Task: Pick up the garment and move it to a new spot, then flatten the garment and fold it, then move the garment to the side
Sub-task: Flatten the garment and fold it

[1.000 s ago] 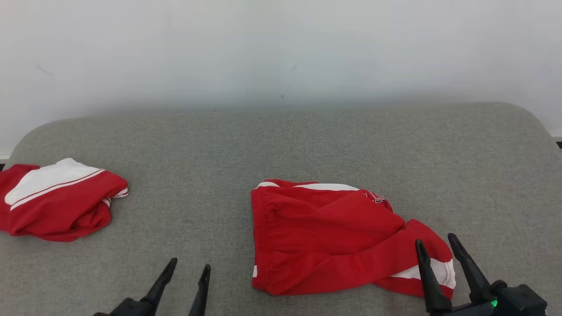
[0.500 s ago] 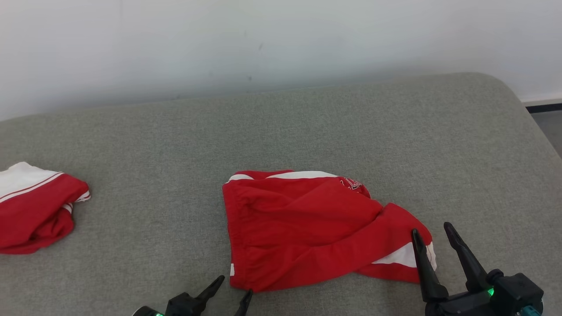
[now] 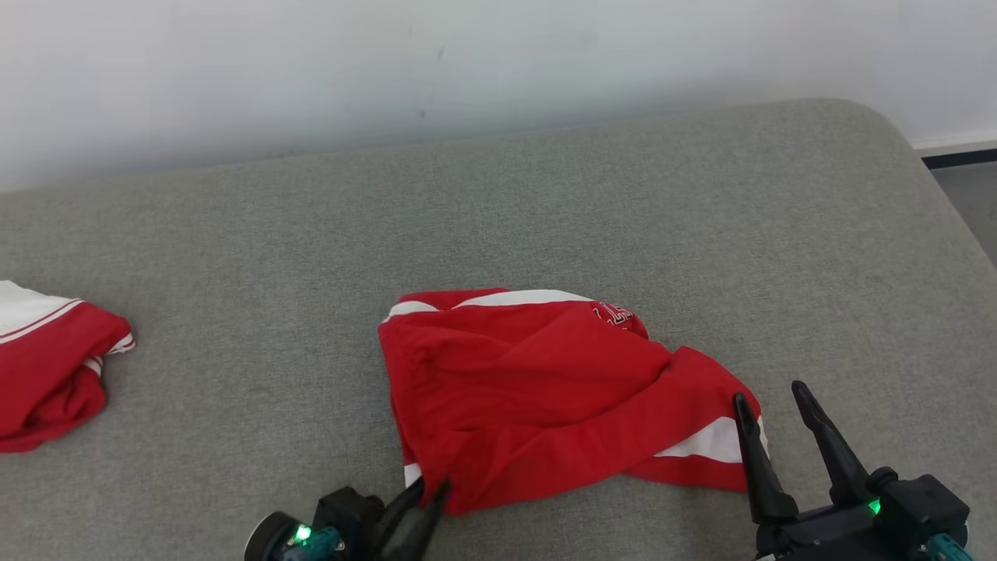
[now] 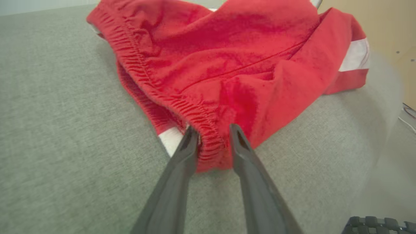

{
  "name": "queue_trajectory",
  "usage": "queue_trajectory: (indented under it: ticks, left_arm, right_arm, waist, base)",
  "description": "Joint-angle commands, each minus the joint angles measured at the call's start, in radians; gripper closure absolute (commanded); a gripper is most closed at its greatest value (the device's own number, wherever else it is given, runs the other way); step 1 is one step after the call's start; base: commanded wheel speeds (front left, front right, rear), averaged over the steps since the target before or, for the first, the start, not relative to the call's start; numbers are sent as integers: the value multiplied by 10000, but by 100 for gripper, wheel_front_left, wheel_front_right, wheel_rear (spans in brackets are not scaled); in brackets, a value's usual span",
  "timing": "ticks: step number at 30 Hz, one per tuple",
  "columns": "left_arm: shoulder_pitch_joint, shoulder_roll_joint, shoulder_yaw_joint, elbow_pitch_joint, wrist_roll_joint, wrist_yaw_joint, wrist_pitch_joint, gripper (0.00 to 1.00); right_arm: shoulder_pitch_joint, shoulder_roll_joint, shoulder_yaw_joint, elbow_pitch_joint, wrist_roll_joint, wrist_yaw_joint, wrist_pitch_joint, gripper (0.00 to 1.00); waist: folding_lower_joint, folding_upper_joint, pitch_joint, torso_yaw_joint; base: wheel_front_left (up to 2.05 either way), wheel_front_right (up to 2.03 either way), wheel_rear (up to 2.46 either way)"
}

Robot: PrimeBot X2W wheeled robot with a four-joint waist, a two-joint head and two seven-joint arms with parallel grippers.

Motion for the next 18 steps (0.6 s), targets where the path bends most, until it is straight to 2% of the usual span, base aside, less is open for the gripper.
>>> queue_trajectory:
  ticks: [1, 9, 18]
  left_arm:
    - [-86, 50, 16, -177, -22, 16, -11, 100]
    - [667, 34, 1052, -2011, 158, 16, -10, 100]
    - [1770, 600, 1863, -3237, 482, 16, -11, 100]
  right_arm:
    - [34, 10, -79, -21, -51, 11, -8, 0]
    - [336, 104, -182, 63, -36, 11, -8, 0]
    - [298, 174, -46, 239, -8, 11, -8, 0]
  waist:
    - [-1, -1, -39, 89]
    - [-1, -1, -301, 839]
    - [-1, -1, -477, 1785]
  base:
    - [0, 0, 0]
    - [0, 0, 0]
    - [0, 0, 0]
